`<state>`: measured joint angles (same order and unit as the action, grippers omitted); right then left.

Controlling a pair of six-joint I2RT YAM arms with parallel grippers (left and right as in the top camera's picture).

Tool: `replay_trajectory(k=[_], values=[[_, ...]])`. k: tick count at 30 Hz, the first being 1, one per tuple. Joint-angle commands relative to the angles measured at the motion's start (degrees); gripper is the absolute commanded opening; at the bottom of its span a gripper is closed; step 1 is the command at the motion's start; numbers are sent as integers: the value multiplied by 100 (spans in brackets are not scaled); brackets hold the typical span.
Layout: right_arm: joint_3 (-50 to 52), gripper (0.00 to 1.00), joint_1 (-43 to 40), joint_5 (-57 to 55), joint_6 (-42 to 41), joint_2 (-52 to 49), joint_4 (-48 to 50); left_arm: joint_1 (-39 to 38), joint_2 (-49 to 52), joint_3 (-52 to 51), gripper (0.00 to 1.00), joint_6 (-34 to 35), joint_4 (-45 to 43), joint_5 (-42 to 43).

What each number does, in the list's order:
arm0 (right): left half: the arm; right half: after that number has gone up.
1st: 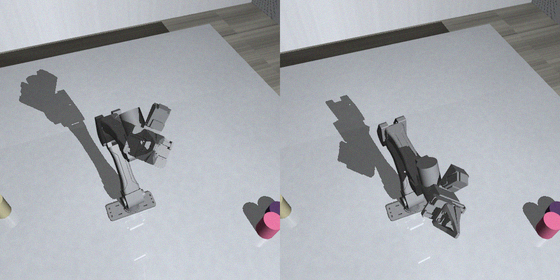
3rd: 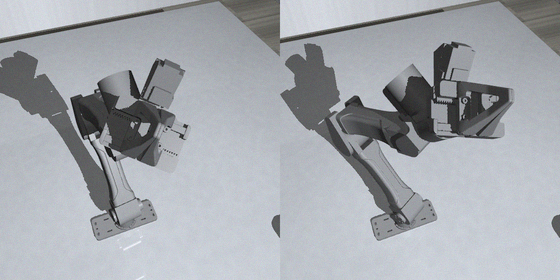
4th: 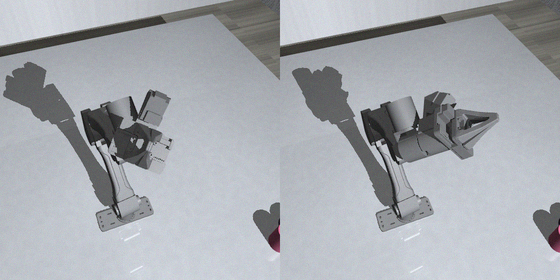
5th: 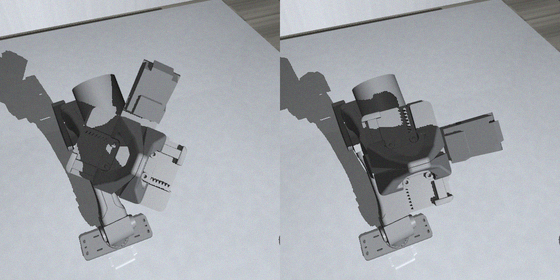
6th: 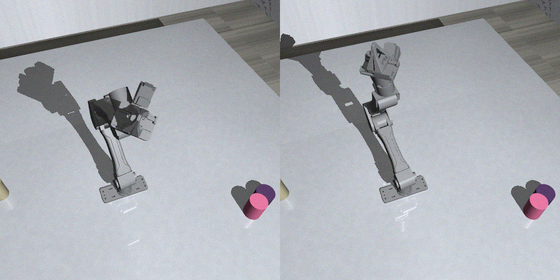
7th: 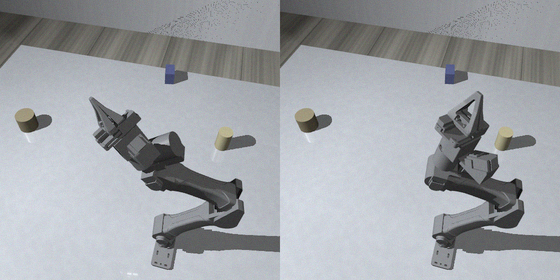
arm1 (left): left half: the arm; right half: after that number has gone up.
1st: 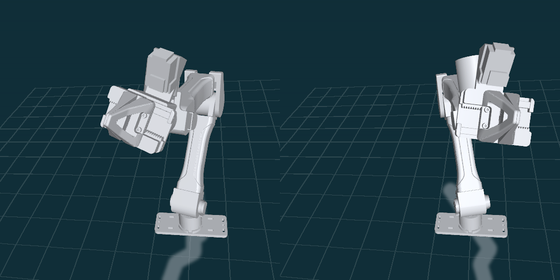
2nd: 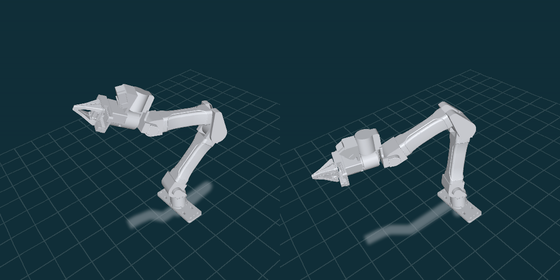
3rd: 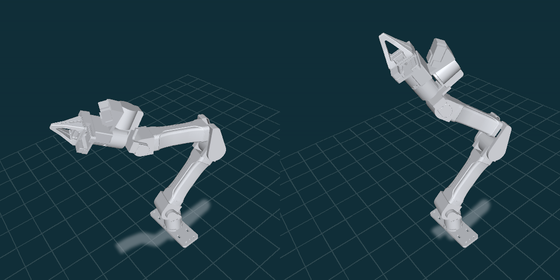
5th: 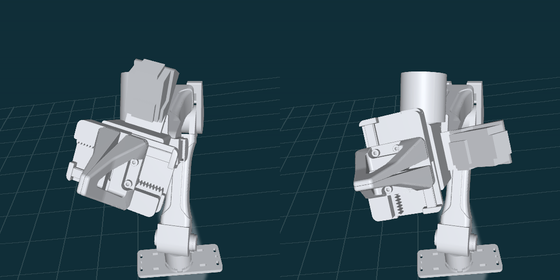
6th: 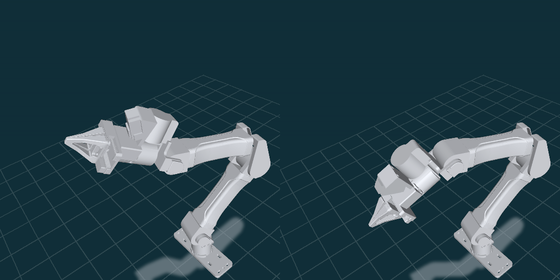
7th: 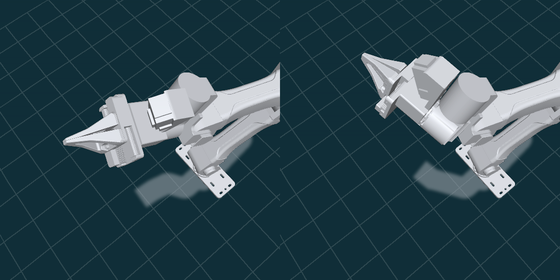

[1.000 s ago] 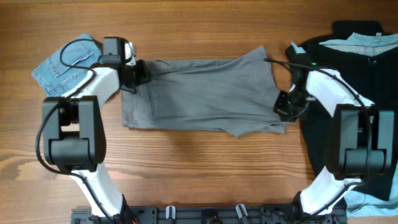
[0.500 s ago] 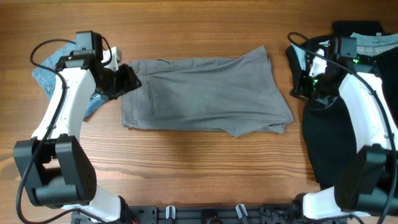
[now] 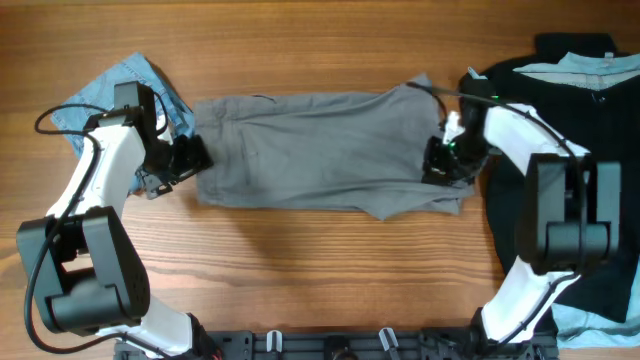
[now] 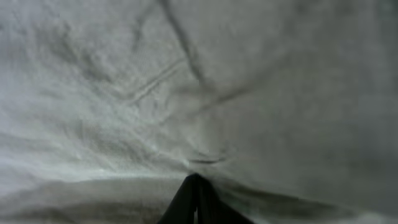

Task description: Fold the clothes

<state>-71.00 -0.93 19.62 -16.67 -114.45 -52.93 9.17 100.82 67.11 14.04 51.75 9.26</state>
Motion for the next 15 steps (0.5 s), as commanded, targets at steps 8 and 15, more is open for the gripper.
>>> replay_trajectory(k=[8,15], values=[[116,4,-1158,-374,11,-382,-232,-74,138,-564,97,-472,-975,1386],[116,4,-1060,-374,15,-382,-151,-647,828,-691,95,-468,-1681,1801]])
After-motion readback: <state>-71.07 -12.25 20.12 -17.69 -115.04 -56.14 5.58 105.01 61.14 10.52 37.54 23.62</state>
